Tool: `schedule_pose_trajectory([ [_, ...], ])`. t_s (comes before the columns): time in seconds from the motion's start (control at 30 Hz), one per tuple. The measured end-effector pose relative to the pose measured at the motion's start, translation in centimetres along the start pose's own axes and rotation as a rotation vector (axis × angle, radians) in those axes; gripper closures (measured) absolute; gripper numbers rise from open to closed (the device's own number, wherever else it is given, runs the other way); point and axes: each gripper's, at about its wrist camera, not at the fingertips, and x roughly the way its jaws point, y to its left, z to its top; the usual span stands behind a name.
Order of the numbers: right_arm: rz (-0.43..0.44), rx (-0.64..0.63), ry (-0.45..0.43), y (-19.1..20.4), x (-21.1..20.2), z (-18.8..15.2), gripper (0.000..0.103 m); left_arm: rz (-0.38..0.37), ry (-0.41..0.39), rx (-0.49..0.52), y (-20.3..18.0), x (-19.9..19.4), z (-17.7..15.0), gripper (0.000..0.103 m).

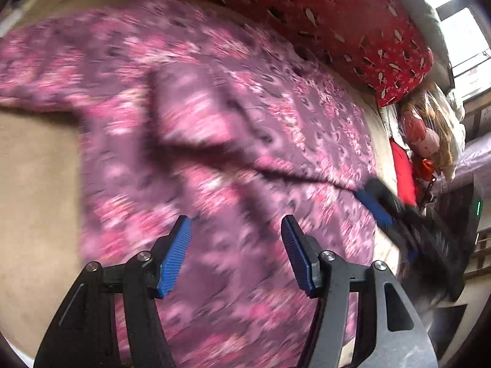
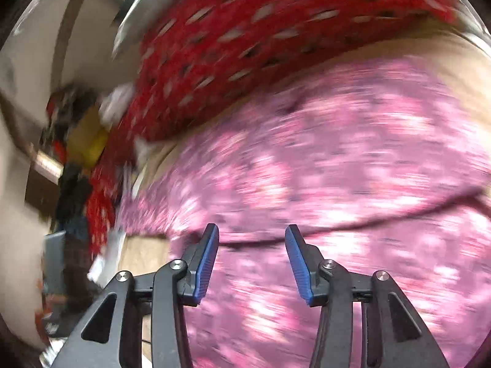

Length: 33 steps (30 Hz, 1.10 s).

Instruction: Fold small clothes

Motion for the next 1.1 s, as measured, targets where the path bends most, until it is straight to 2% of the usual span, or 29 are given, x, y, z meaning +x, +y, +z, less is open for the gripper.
schedule_pose_trajectory([
  [0.13,-0.046,0.105,-0.057,-6.2,-4.8,0.2,0.055,0.051,0.003,-0.076,-0.7,2.6,2.5,0.044],
  [0.2,-0.065,0.147,-0.093,-8.7,-6.7,0.5,0.055,0.042,-0.022,-0.143,-0.2,2.9,3.4,0.044],
  [0.23,-0.076,0.169,-0.116,-10.0,-7.5,0.7,0.055,0.042,-0.034,-0.156,-0.2,2.7,3.7,0.050],
  [0.27,-0.086,0.198,-0.139,-11.1,-7.9,1.2,0.055,0.049,-0.055,-0.163,-0.2,2.4,4.2,0.063],
  [0.3,-0.091,0.227,-0.156,-12.2,-8.3,1.6,0.055,0.064,-0.062,-0.156,-0.2,2.2,4.5,0.093],
  [0.4,-0.092,0.314,-0.197,-15.4,-8.2,3.0,0.055,0.062,-0.090,-0.149,-0.5,1.0,5.7,0.094],
  [0.47,-0.092,0.336,-0.174,-16.4,-6.6,4.2,0.055,0.056,-0.132,-0.139,-1.1,-0.3,6.3,0.094],
  [0.5,-0.077,0.340,-0.130,-16.9,-5.2,4.9,0.060,0.052,-0.153,-0.129,-1.6,-1.1,6.6,0.094],
  [0.53,-0.055,0.342,-0.088,-17.4,-4.3,5.3,0.090,0.048,-0.165,-0.118,-1.9,-1.5,6.8,0.094],
  [0.57,-0.030,0.332,-0.066,-17.4,-3.6,5.7,0.095,0.046,-0.178,-0.107,-2.1,-2.0,7.0,0.094],
  [0.63,-0.031,0.257,-0.129,-16.1,-4.5,6.3,0.095,0.053,-0.193,-0.096,-2.0,-2.2,6.9,0.093],
  [0.73,-0.021,0.199,-0.260,-15.1,-6.3,5.5,0.095,0.132,-0.123,-0.108,-0.2,0.6,6.2,0.087],
  [0.77,-0.053,0.196,-0.245,-15.5,-5.9,5.1,0.095,0.147,-0.071,-0.124,0.8,1.9,5.9,0.087],
  [0.8,-0.114,0.192,-0.178,-16.2,-4.6,4.6,0.095,0.137,-0.020,-0.151,1.8,2.8,5.5,0.086],
  [0.83,-0.153,0.195,-0.099,-16.8,-3.2,4.0,0.095,0.074,-0.027,-0.184,2.9,2.4,4.7,0.086],
  [0.87,-0.138,0.197,-0.098,-17.1,-2.9,3.5,0.095,0.028,-0.049,-0.210,3.6,1.0,4.0,0.086],
  [0.9,-0.147,0.203,-0.132,-16.8,-3.9,3.4,0.088,0.013,-0.068,-0.220,3.8,-0.1,3.7,0.087],
  [0.97,-0.195,0.192,-0.202,-15.5,-5.9,3.5,0.086,-0.028,-0.152,-0.236,4.2,-3.0,2.9,0.087],
  [1.0,-0.176,0.159,-0.244,-14.5,-6.7,3.8,0.086,-0.042,-0.186,-0.234,4.2,-4.2,3.0,0.086],
  [1.07,-0.141,0.116,-0.267,-12.5,-6.9,4.1,0.086,-0.041,-0.219,-0.218,3.7,-5.0,3.7,0.079],
  [1.1,-0.113,0.098,-0.257,-11.4,-6.4,4.2,0.086,-0.019,-0.221,-0.202,3.4,-4.6,4.0,0.068],
])
